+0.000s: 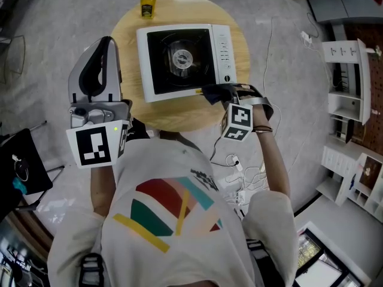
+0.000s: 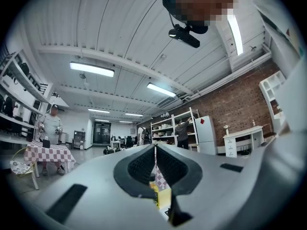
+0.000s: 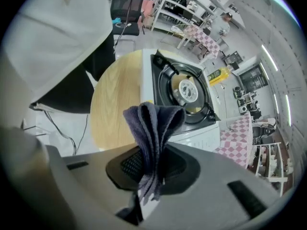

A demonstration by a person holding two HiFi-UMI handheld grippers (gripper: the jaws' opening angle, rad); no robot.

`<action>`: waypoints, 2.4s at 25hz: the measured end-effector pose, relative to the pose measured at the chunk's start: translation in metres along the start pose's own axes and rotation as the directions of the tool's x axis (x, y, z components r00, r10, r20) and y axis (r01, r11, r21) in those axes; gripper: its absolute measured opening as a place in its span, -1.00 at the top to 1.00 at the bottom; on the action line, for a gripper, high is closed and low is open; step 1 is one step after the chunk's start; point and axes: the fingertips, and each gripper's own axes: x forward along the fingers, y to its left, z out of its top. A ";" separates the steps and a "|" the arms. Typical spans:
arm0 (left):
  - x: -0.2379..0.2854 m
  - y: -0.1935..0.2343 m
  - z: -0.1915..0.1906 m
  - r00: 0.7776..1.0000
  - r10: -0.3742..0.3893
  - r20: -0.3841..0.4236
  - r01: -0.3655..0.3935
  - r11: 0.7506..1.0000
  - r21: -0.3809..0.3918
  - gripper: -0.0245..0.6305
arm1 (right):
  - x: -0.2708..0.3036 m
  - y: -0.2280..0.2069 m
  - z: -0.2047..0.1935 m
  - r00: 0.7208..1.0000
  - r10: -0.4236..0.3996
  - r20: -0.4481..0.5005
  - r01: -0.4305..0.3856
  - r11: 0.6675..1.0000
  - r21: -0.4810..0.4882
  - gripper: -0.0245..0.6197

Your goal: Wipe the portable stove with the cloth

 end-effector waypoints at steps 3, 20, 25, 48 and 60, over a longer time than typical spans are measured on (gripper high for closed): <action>-0.001 0.006 -0.002 1.000 0.012 -0.004 -0.012 1.000 -0.002 0.90 | -0.022 -0.032 0.025 0.997 -0.003 0.080 0.000 0.999 0.040 0.82; -0.054 0.086 -0.026 0.968 0.239 -0.070 -0.241 0.970 -0.024 0.90 | 0.016 -0.224 0.219 0.957 0.216 0.193 -0.164 0.954 -0.252 0.82; -0.073 0.114 -0.038 0.943 0.313 -0.109 -0.317 0.948 -0.014 0.90 | 0.052 -0.220 0.236 0.924 0.350 0.152 -0.305 0.917 -0.257 0.82; -0.072 0.120 -0.056 0.934 0.323 -0.150 -0.329 0.944 -0.012 0.90 | 0.084 -0.217 0.154 0.895 0.445 0.032 -0.438 0.889 -0.135 0.82; -0.049 0.085 -0.059 0.957 0.236 -0.169 -0.238 0.971 0.007 0.90 | 0.089 -0.221 0.056 0.911 0.409 -0.059 -0.412 0.909 -0.059 0.82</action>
